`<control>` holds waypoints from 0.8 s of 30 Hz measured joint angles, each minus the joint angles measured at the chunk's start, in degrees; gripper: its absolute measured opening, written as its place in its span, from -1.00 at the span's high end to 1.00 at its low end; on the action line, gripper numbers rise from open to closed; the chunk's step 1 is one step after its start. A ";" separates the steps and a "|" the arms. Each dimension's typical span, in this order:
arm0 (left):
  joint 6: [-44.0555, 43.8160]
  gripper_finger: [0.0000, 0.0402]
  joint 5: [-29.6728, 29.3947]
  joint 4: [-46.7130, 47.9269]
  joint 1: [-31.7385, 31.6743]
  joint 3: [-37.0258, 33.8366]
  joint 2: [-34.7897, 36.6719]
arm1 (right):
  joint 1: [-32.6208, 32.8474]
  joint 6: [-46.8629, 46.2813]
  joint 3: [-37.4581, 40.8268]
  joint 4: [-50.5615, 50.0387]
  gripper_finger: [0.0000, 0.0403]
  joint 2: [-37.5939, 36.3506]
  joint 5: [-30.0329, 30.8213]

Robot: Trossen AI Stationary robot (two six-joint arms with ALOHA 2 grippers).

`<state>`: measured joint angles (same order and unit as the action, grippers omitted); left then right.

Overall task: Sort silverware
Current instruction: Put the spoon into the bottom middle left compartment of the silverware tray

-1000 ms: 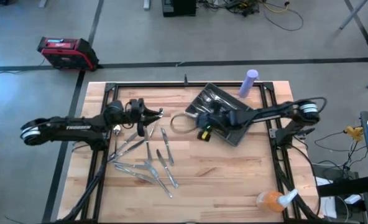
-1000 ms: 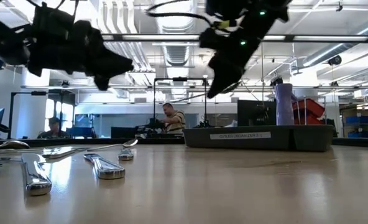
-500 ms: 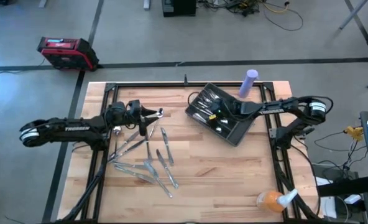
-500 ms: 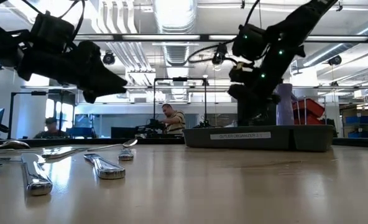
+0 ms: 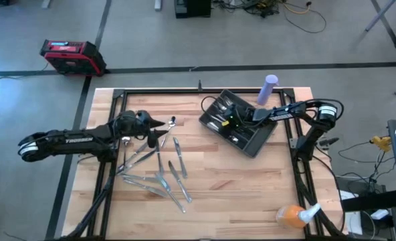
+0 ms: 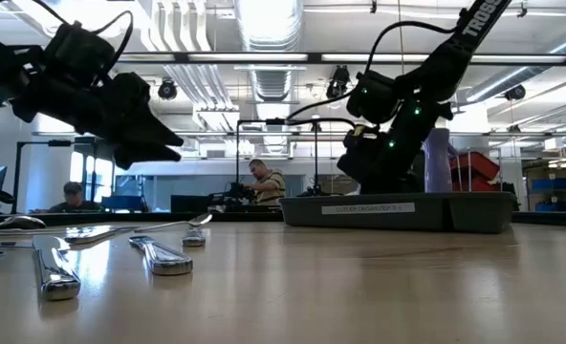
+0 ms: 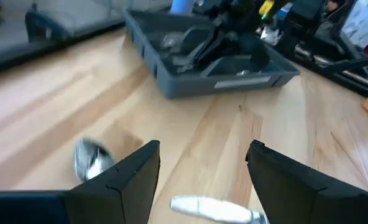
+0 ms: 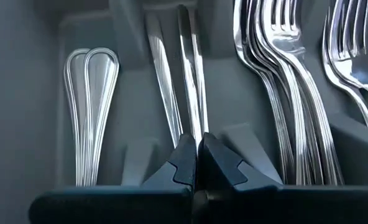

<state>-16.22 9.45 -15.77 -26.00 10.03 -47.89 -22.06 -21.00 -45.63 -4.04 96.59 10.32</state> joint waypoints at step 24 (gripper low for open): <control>-30.43 -0.10 -13.48 60.22 6.85 15.97 -9.48 | 6.64 9.15 0.02 -2.90 0.07 -14.27 6.30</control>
<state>-46.65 -4.03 44.45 -19.15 26.00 -57.37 -15.42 -11.85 -45.60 -6.94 82.32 16.62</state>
